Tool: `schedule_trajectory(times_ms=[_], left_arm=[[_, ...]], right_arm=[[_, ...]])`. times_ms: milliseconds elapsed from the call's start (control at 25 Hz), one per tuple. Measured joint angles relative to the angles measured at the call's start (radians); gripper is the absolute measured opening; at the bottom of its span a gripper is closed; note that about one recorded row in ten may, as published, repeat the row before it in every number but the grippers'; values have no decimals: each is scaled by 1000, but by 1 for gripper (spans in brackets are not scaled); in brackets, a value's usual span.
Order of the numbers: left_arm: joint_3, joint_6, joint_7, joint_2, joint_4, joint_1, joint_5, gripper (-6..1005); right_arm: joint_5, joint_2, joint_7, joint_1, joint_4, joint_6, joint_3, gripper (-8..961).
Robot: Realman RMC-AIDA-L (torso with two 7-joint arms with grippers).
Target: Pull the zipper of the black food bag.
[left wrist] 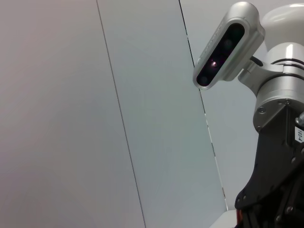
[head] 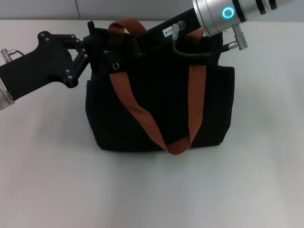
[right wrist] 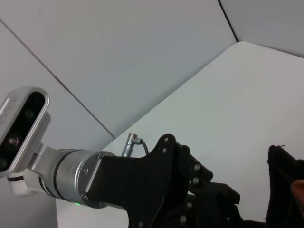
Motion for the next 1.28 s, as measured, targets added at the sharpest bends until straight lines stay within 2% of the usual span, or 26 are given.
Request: schedule_trajectory(times_ms=[680,1120,1280], left_arm=[[0,0,0,0,-4,2,-4,25],[-1,0,0,2,-2,15,-23,24],[-7,-1,0,2,-1,15,-25,24]], right_arm=[[0,2,9,9,-7,21,-45,23],[-90,4,156,-36,-175,37,-114,-2],[-119,3,184,-38,-193,37,-119,-3]])
